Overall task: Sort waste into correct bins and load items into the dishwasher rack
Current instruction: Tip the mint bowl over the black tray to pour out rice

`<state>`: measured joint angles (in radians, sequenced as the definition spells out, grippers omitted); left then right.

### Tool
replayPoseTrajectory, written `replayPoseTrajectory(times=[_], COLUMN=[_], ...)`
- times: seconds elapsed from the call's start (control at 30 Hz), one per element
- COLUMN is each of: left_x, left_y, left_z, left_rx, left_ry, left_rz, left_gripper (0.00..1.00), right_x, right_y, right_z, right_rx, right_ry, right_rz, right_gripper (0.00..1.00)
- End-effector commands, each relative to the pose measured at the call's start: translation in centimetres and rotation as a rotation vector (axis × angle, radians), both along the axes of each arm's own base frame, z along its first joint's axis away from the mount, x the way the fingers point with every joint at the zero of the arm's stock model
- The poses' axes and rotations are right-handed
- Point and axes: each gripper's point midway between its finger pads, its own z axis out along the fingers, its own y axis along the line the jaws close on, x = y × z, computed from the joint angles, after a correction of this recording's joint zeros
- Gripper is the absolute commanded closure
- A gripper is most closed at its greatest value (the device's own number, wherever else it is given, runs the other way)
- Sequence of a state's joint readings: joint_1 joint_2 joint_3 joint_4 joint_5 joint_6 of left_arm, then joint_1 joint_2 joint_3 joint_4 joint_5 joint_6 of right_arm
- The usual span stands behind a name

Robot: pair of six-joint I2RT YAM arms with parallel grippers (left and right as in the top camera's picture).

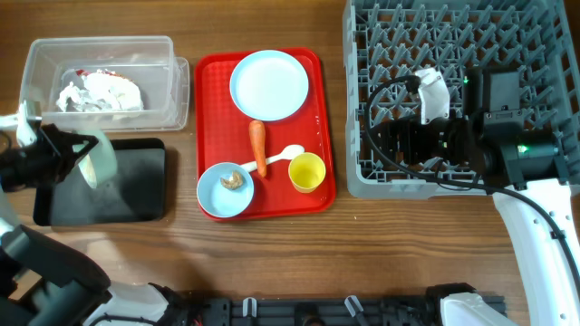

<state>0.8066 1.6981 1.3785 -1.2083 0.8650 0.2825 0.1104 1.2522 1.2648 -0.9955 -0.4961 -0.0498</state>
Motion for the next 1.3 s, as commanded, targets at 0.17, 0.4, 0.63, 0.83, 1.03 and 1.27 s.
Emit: replayPoseTrajectory(times=[0.17,0.4,0.63,0.83,1.03,1.27], left_x=[-0.9,-0.7,-0.7,-0.8,-1.1,0.0], left_y=[1.7,1.0,0.9,0.8,0.5,-2.0], left_z=[-1.2,3.5,4.1,4.1,3.7,4.9], left_rx=[-0.221,-0.463,-0.612,-0.621,-0.653,-0.53], left_ry=[-0.306,-0.501,-0.422,-0.415,-0.352,-0.323], left_rz=[0.121,0.153,0.213,0.217,0.244,0.142], left_gripper=[0.96,0.96,0.96,0.96,0.96,0.96], right_x=[-0.1,-0.2,-0.3,-0.4,-0.7,-0.7], right_y=[0.0,0.0,0.0,0.0,0.0,0.0], right_z=[-0.5,-0.5,-0.6,-0.7,-0.8,-0.8], right_rx=[-0.001,0.006,0.007,0.006,0.004,0.008], right_ry=[0.025,0.037,0.042,0.049,0.064,0.068], right_rz=[-0.004,-0.017,-0.019,-0.018,-0.019,-0.026], right_gripper=[0.0,0.0,0.0,0.0,0.0,0.01])
